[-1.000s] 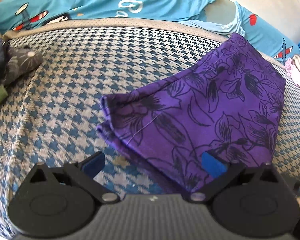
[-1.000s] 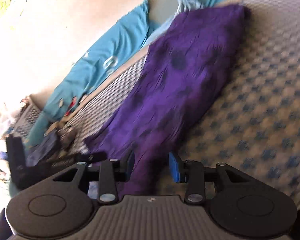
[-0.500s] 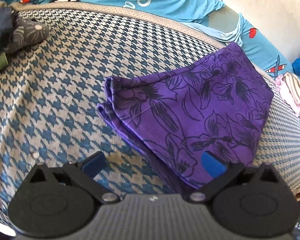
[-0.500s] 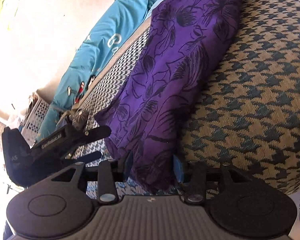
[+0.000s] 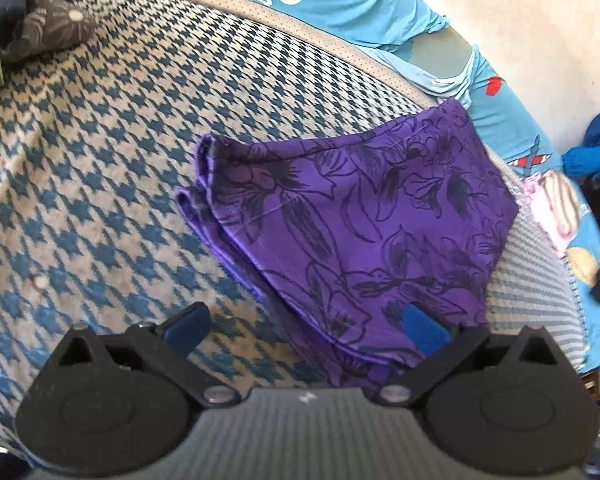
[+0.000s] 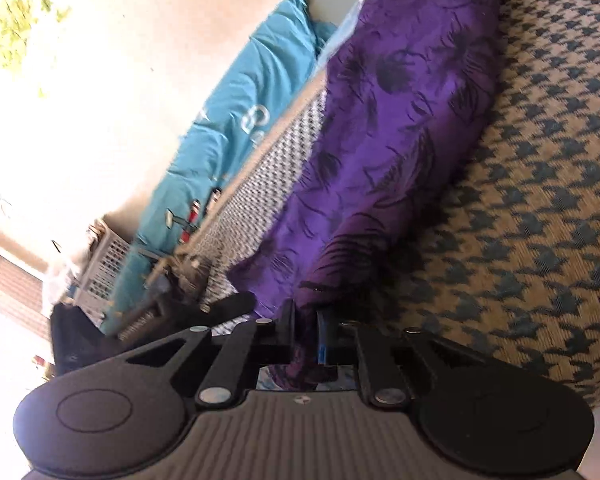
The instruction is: Fold clothes
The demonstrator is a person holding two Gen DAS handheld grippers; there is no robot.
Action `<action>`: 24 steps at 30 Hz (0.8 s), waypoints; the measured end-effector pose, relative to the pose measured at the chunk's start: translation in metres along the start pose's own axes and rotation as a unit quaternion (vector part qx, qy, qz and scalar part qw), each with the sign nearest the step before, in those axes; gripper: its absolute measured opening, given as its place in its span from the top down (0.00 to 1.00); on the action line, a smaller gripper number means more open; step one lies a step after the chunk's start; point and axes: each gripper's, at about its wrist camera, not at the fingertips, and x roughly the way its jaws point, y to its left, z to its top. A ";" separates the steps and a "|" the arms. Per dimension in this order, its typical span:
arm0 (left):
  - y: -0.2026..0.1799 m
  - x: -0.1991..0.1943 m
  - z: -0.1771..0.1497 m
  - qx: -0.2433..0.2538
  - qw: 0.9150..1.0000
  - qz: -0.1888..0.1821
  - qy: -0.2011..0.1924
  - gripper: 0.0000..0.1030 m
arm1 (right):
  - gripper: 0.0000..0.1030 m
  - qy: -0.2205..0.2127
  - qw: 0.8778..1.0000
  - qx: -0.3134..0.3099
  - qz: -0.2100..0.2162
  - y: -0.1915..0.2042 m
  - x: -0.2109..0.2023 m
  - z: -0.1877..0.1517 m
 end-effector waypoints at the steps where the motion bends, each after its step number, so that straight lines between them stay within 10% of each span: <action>1: -0.001 0.001 0.000 -0.003 1.000 -0.007 0.002 0.00 | 0.89 -0.002 1.000 0.002 0.002 0.001 -0.001 0.001; 18: -0.011 0.030 0.010 -0.063 0.995 -0.082 -0.002 0.01 | 0.89 -0.022 0.999 0.030 0.030 0.005 -0.012 0.011; 24: -0.020 0.036 0.013 -0.030 0.999 -0.033 -0.029 0.38 | 0.86 0.010 0.998 -0.050 -0.045 0.016 -0.004 0.005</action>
